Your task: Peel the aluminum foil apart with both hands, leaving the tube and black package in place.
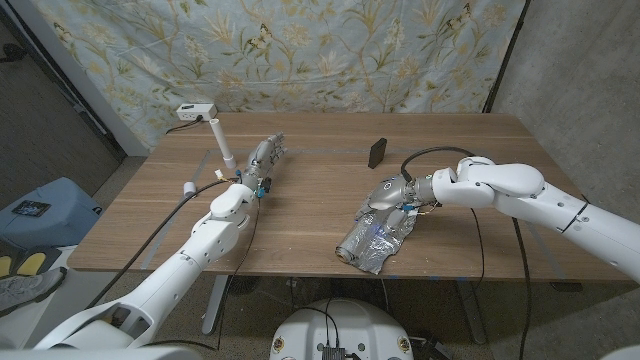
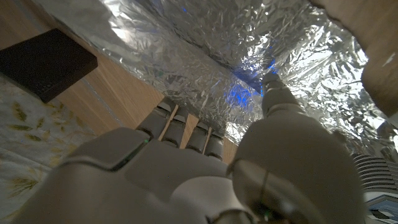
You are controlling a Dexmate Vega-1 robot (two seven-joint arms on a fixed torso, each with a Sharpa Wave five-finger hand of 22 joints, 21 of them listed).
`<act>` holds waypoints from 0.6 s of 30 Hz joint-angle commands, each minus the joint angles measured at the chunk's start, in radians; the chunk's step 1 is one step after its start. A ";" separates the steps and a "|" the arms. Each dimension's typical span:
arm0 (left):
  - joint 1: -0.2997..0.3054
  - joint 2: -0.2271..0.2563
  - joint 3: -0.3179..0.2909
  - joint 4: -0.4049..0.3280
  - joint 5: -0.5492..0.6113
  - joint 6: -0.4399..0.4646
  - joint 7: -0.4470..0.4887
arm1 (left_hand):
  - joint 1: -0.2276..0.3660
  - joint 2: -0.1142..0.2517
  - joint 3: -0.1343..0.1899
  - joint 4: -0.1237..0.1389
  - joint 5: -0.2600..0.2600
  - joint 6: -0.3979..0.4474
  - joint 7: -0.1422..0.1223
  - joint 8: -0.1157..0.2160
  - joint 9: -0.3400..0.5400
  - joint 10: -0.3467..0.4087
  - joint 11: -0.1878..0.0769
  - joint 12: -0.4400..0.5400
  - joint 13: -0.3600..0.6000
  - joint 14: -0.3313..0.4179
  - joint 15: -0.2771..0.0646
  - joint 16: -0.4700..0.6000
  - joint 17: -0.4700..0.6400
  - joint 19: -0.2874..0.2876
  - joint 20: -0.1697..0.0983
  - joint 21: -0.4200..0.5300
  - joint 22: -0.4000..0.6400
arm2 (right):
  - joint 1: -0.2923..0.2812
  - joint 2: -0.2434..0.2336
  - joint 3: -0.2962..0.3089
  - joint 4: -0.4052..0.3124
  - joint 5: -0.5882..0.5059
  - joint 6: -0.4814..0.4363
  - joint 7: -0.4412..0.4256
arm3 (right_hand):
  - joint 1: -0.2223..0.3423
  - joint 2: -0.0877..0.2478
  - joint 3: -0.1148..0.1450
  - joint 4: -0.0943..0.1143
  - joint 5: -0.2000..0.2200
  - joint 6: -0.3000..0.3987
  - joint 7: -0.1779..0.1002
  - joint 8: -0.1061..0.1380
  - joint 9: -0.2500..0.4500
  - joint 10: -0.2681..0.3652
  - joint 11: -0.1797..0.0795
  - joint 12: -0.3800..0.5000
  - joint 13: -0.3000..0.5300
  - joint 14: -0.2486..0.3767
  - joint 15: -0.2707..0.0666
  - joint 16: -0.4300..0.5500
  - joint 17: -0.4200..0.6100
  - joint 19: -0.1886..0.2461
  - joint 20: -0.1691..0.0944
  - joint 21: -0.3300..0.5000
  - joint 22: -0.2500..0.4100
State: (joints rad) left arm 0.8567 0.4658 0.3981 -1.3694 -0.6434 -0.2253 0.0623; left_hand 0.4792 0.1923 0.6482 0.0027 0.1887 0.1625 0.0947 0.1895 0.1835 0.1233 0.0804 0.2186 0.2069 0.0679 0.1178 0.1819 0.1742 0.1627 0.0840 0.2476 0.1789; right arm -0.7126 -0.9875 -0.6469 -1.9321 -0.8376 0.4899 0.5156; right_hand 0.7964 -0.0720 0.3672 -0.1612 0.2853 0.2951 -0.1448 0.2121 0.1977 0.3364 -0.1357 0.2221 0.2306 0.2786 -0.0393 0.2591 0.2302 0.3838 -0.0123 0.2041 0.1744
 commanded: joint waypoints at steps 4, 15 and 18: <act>0.011 -0.002 -0.002 -0.012 0.000 -0.004 0.012 | 0.012 0.002 0.002 -0.008 0.007 0.007 0.001 0.002 0.005 0.009 -0.003 0.005 0.002 0.003 0.003 0.009 0.006 0.006 -0.001 -0.001 0.004 | -0.009 0.006 0.004 -0.004 -0.011 0.009 -0.032 | 0.014 -0.007 0.009 0.000 0.012 0.029 -0.003 0.009 0.005 0.025 -0.006 0.016 0.009 0.024 -0.147 0.007 0.005 0.026 -0.003 0.012 0.002; 0.023 -0.002 -0.004 -0.023 -0.001 -0.003 0.024 | 0.015 0.002 0.003 -0.009 0.008 0.009 0.002 0.002 0.005 0.009 -0.003 0.005 0.002 0.004 0.003 0.009 0.006 0.008 0.000 -0.002 0.005 | -0.015 0.018 0.002 0.009 -0.030 0.031 -0.097 | 0.022 -0.008 0.017 0.003 0.018 0.079 -0.004 0.022 0.007 0.082 -0.002 0.052 0.025 0.073 -0.161 0.018 0.008 0.057 -0.015 0.017 0.002; 0.025 -0.003 -0.005 -0.023 -0.002 -0.008 0.022 | 0.016 0.003 0.003 -0.009 0.008 0.010 0.003 0.002 0.005 0.012 -0.003 0.006 0.002 0.006 0.004 0.010 0.006 0.009 0.000 -0.002 0.005 | -0.010 0.025 -0.003 0.023 -0.035 0.049 -0.122 | 0.025 -0.008 0.021 0.005 0.021 0.110 -0.008 0.028 0.009 0.119 -0.005 0.078 0.037 0.107 -0.171 0.025 0.010 0.076 -0.022 0.020 0.003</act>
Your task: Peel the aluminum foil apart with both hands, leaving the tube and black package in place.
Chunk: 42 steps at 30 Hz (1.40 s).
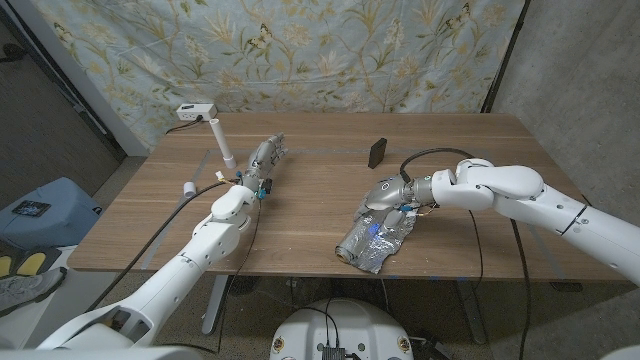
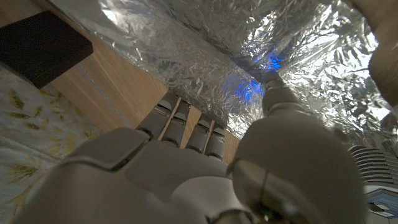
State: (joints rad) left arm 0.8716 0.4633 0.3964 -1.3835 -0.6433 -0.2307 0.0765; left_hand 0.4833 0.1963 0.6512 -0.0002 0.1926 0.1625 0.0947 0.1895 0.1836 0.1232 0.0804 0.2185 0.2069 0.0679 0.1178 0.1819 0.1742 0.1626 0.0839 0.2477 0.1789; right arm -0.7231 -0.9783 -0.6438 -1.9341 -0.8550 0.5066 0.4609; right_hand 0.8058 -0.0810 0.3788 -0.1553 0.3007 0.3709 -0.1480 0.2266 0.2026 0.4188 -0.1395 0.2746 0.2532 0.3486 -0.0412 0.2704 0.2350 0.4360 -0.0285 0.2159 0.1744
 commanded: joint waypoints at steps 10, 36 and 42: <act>0.012 0.000 -0.003 -0.018 -0.002 0.011 0.021 | 0.014 -0.001 0.001 -0.007 0.005 0.015 0.001 0.004 0.005 0.021 0.001 0.009 0.003 0.013 0.004 0.012 0.006 0.015 0.005 -0.002 0.005 | 0.013 0.034 -0.013 0.069 -0.025 0.076 -0.144 | 0.047 0.016 0.021 -0.003 0.011 0.141 -0.005 0.039 0.014 0.144 0.005 0.114 0.057 0.140 -0.183 0.036 0.022 0.075 -0.035 0.014 0.004; -0.024 -0.013 0.018 0.009 -0.001 0.044 0.009 | 0.015 -0.002 0.006 -0.004 0.007 0.029 0.001 0.008 0.006 0.031 0.004 0.013 0.004 0.025 0.007 0.014 0.007 0.029 0.009 0.000 0.005 | 0.005 0.055 -0.039 0.241 -0.057 0.171 -0.450 | 0.222 0.037 -0.012 -0.011 -0.025 0.373 -0.027 0.106 0.034 0.356 -0.034 0.305 0.165 0.387 -0.196 0.141 0.138 0.208 -0.102 0.035 0.009; -0.032 -0.015 0.025 0.009 0.003 0.059 0.013 | 0.014 -0.003 0.008 -0.002 0.008 0.030 0.002 0.008 0.006 0.032 0.008 0.013 0.004 0.029 0.010 0.015 0.007 0.031 0.011 0.000 0.005 | 0.010 0.059 -0.048 0.273 -0.049 0.195 -0.486 | 0.256 0.045 -0.014 -0.014 -0.033 0.408 -0.038 0.119 0.036 0.372 -0.037 0.323 0.180 0.415 -0.197 0.149 0.156 0.222 -0.109 0.038 0.010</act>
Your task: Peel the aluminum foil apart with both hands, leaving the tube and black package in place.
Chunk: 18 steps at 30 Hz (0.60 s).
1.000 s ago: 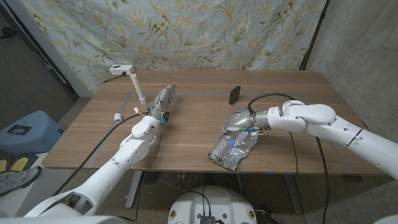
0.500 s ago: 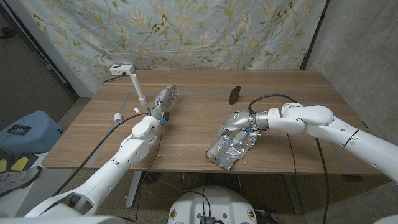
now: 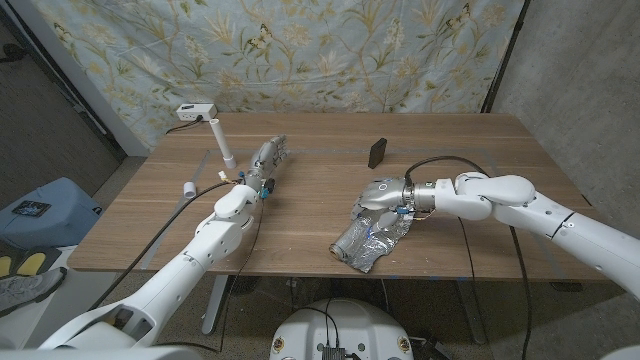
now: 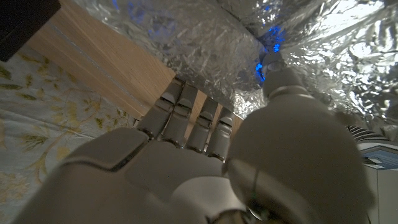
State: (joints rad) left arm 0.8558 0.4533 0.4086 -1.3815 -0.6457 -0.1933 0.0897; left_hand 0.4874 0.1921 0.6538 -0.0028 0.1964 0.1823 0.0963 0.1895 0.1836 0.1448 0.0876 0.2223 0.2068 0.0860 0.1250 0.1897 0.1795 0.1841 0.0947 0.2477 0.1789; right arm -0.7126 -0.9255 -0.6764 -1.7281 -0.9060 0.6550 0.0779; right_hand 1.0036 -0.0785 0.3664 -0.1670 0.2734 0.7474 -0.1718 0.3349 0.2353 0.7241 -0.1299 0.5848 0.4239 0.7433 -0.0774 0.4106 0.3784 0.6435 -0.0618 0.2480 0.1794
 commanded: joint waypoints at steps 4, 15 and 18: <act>-0.024 -0.007 0.018 0.009 0.008 0.027 -0.006 | 0.010 0.001 0.006 0.001 0.004 0.011 0.000 0.008 0.006 0.012 0.003 0.010 0.004 0.012 0.004 0.007 0.002 0.010 0.000 0.000 0.006 | 0.004 0.009 -0.021 0.089 0.009 0.066 -0.124 | 0.080 0.047 -0.001 -0.004 -0.012 0.038 -0.017 0.013 0.004 0.075 -0.048 0.021 0.017 0.028 -0.162 0.011 0.021 0.021 -0.081 0.008 0.006; -0.042 -0.008 0.030 0.011 0.013 0.057 -0.005 | 0.008 0.000 0.009 0.004 0.005 0.012 -0.001 0.007 0.006 0.014 0.007 0.010 0.005 0.016 0.005 0.007 0.003 0.012 0.002 0.000 0.006 | 0.003 0.017 -0.022 0.136 0.028 0.098 -0.186 | 0.151 0.057 -0.005 -0.006 -0.032 0.075 -0.018 0.026 0.006 0.110 -0.055 0.043 0.031 0.064 -0.163 0.017 0.050 0.054 -0.099 0.020 0.008; -0.048 -0.012 0.032 0.023 0.012 0.048 -0.017 | 0.007 0.000 0.009 0.005 0.005 0.011 -0.001 0.006 0.006 0.014 0.008 0.010 0.005 0.016 0.004 0.007 0.003 0.012 0.003 -0.001 0.006 | 0.010 0.023 -0.027 0.153 0.036 0.113 -0.190 | 0.157 0.057 -0.006 -0.006 -0.034 0.077 -0.018 0.027 0.007 0.111 -0.055 0.043 0.029 0.066 -0.163 0.016 0.053 0.059 -0.103 0.022 0.008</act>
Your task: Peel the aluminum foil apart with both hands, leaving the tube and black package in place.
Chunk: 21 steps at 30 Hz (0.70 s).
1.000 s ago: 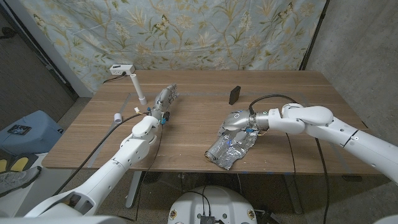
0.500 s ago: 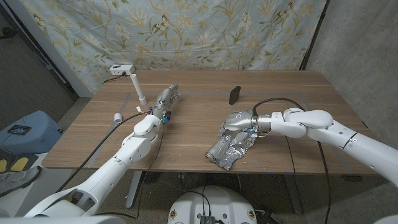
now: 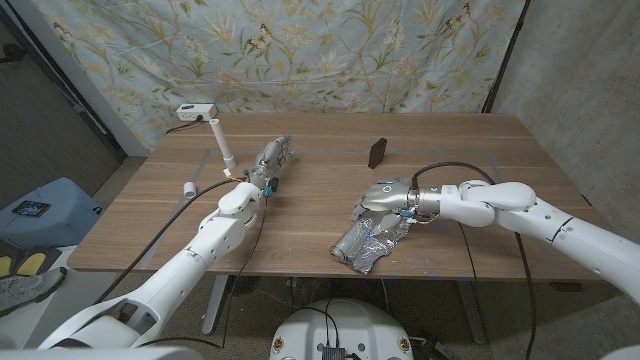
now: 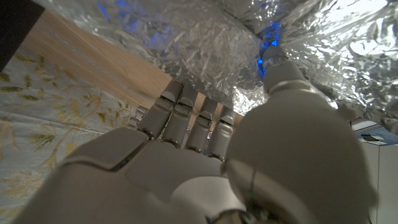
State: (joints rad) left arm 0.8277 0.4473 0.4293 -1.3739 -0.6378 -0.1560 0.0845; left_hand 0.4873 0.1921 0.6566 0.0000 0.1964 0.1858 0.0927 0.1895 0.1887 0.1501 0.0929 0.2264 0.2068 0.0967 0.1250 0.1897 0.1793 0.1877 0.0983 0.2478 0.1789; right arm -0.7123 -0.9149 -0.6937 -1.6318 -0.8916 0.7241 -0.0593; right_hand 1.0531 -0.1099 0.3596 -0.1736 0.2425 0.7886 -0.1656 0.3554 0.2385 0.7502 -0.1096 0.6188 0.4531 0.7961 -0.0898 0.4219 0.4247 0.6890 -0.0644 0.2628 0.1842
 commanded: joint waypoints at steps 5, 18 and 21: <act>-0.028 -0.006 0.017 0.016 0.013 0.026 -0.002 | 0.007 -0.001 0.007 0.003 0.005 0.008 0.003 0.006 0.001 0.008 0.003 0.006 0.005 0.008 0.008 0.008 0.003 0.010 0.000 -0.001 0.006 | 0.024 0.025 -0.019 0.090 0.022 0.067 -0.070 | 0.123 0.088 -0.004 0.003 -0.010 0.046 -0.024 0.010 0.004 0.095 -0.074 0.012 -0.001 0.021 -0.151 0.004 0.015 0.018 -0.106 0.009 0.004; -0.036 -0.014 0.020 0.036 0.016 0.017 -0.011 | 0.006 -0.001 0.009 0.004 0.006 0.009 0.000 0.006 0.001 0.011 0.002 0.007 0.006 0.011 0.008 0.007 0.004 0.012 0.003 -0.002 0.006 | 0.039 0.030 -0.018 0.103 0.019 0.086 -0.099 | 0.149 0.101 -0.015 0.009 -0.023 0.066 -0.022 0.017 0.005 0.118 -0.076 0.020 -0.001 0.051 -0.152 0.008 0.037 0.030 -0.112 0.015 0.005; -0.037 -0.018 0.019 0.044 0.012 0.010 -0.016 | 0.006 -0.001 0.009 0.004 0.006 0.010 0.000 0.006 0.001 0.010 0.002 0.007 0.006 0.012 0.008 0.007 0.004 0.012 0.004 -0.002 0.006 | 0.037 0.026 -0.015 0.093 0.023 0.084 -0.094 | 0.152 0.102 -0.018 0.010 -0.025 0.068 -0.022 0.018 0.005 0.119 -0.076 0.020 -0.002 0.053 -0.152 0.007 0.040 0.031 -0.112 0.015 0.005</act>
State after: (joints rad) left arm 0.7971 0.4378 0.4465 -1.3485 -0.6244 -0.1367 0.0774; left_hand 0.4873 0.1921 0.6607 0.0042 0.1964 0.1857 0.0927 0.1895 0.1886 0.1537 0.0966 0.2264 0.2068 0.1020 0.1304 0.1897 0.1792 0.1913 0.1019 0.2478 0.1789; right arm -0.6829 -0.8882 -0.7114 -1.5394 -0.8764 0.7970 -0.1410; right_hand 1.0823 -0.1236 0.3472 -0.1614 0.2192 0.8225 -0.1613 0.3631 0.2395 0.7771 -0.1039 0.6333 0.4468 0.8354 -0.1036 0.4257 0.4611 0.7136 -0.0675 0.2739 0.1842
